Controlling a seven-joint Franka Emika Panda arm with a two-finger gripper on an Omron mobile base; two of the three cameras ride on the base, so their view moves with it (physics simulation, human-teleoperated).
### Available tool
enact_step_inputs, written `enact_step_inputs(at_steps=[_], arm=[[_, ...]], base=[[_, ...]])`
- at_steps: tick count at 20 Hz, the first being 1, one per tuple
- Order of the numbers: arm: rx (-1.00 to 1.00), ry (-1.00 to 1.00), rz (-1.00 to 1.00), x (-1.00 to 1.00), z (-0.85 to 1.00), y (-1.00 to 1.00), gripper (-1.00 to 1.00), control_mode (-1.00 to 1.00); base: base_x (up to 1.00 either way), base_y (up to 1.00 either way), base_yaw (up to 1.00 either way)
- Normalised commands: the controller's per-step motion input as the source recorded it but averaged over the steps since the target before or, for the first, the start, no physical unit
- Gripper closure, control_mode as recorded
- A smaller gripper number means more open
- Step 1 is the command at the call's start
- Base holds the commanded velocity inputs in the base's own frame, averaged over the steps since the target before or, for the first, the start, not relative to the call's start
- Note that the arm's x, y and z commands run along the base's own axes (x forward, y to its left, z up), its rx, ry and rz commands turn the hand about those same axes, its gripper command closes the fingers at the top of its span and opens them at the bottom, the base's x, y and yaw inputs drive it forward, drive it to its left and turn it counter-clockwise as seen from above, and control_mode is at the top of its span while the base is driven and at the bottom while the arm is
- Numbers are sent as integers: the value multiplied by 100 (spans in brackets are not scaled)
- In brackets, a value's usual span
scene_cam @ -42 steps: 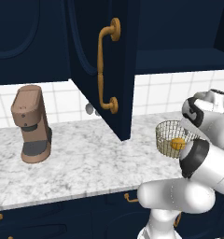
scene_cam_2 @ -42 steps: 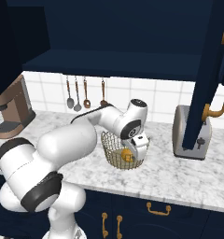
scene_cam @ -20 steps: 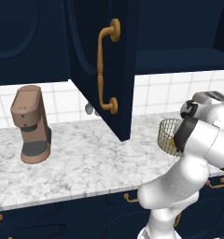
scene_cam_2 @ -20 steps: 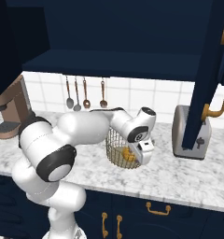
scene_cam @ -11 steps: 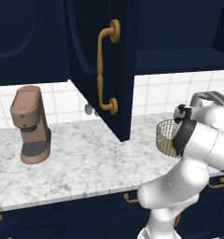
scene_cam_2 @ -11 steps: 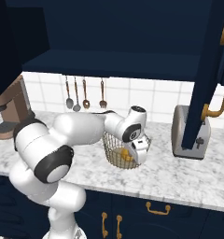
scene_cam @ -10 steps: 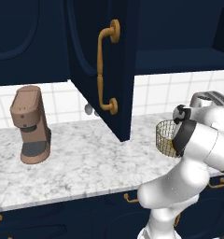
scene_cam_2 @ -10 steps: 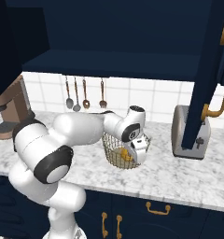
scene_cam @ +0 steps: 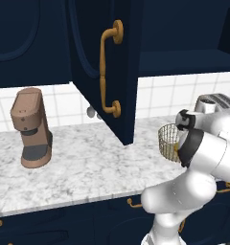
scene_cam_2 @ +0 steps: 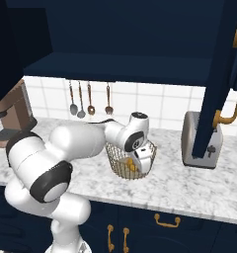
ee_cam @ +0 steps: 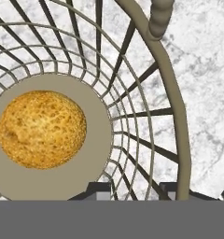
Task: Open the cabinet, pick up the bread from the cabinet and place it in the basket. Then move the basket to the dining counter.
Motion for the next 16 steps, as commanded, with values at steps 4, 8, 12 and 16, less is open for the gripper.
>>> enact_step_inputs(at_steps=[4, 8, 12, 16], arm=[[-1, -15, 0, -18, 34, 8, 100, -100], [-8, -25, 0, -13, 43, 17, 100, -100], [-13, -11, 0, -21, 76, 52, 100, -100], [-20, 0, 0, -37, 97, 45, 100, -100]], base=[[0, 0, 0], [0, 0, 0], [0, 0, 0], [0, 0, 0]])
